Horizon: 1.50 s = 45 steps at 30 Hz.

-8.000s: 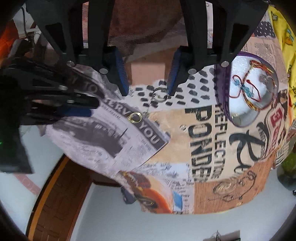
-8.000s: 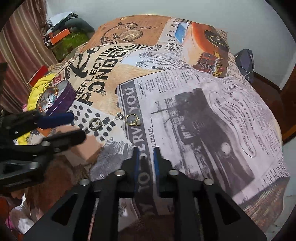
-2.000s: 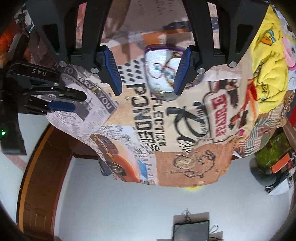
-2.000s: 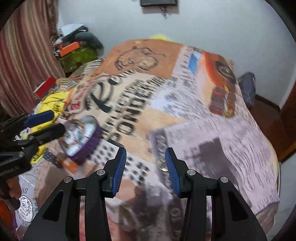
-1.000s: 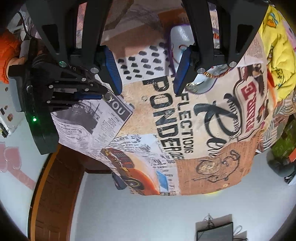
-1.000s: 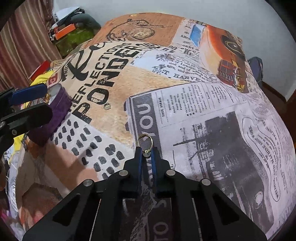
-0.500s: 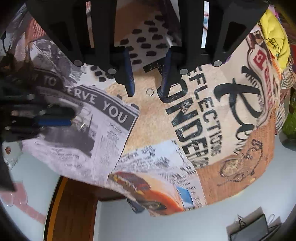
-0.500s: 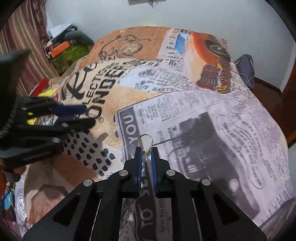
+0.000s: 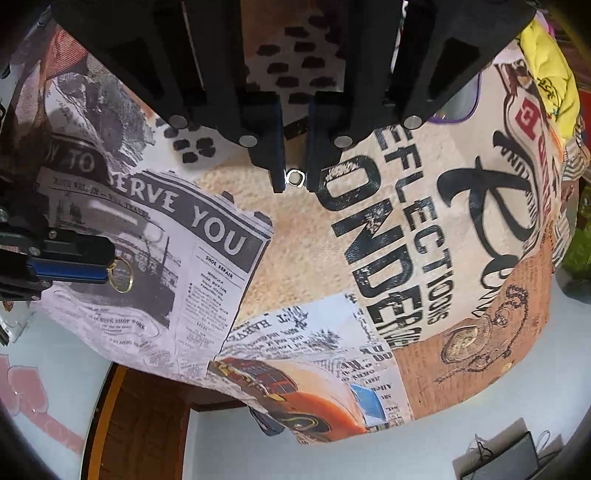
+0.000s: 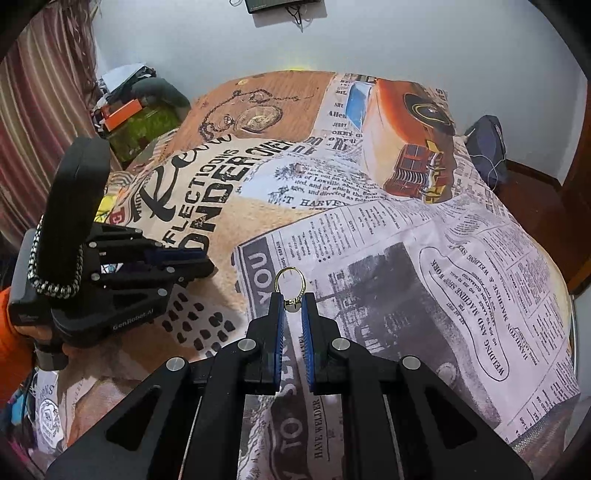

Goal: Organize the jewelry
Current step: 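Grasp a small silver ring with the left gripper while the right grasps a gold ring, then carry both rings over the heart tin and open both grippers inside it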

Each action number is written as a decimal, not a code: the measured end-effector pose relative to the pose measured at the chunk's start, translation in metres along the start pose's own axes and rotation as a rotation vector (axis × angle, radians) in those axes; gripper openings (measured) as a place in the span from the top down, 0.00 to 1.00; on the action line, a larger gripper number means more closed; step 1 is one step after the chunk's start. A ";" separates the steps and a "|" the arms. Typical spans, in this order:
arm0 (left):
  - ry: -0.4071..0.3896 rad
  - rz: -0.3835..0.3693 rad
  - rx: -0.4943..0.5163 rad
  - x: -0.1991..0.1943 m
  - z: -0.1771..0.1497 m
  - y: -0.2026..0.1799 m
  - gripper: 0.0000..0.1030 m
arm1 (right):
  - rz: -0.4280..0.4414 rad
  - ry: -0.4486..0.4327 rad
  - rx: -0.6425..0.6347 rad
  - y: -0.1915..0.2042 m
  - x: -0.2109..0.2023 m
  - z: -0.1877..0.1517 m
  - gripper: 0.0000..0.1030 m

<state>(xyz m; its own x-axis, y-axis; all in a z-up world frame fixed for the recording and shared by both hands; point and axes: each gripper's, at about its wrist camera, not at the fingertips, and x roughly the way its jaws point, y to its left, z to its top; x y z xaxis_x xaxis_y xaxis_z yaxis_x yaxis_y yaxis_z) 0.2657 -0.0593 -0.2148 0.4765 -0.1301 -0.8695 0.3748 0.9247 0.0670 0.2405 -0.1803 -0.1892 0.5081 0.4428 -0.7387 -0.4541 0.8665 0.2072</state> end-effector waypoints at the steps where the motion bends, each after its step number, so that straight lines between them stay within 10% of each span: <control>1: -0.017 0.001 -0.008 -0.007 -0.002 0.001 0.91 | -0.001 -0.002 -0.001 0.001 -0.001 0.000 0.92; 24: -0.359 0.126 -0.190 -0.177 -0.040 0.048 0.91 | 0.050 -0.191 -0.102 0.085 -0.070 0.039 0.92; 45: -0.265 0.029 -0.325 -0.134 -0.096 0.087 0.91 | 0.148 -0.038 -0.198 0.152 -0.002 0.035 0.92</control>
<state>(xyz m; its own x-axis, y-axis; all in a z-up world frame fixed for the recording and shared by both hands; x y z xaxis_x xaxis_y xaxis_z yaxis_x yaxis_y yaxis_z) 0.1581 0.0726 -0.1392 0.6869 -0.1507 -0.7110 0.1083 0.9886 -0.1049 0.1959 -0.0409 -0.1341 0.4507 0.5728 -0.6846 -0.6583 0.7313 0.1785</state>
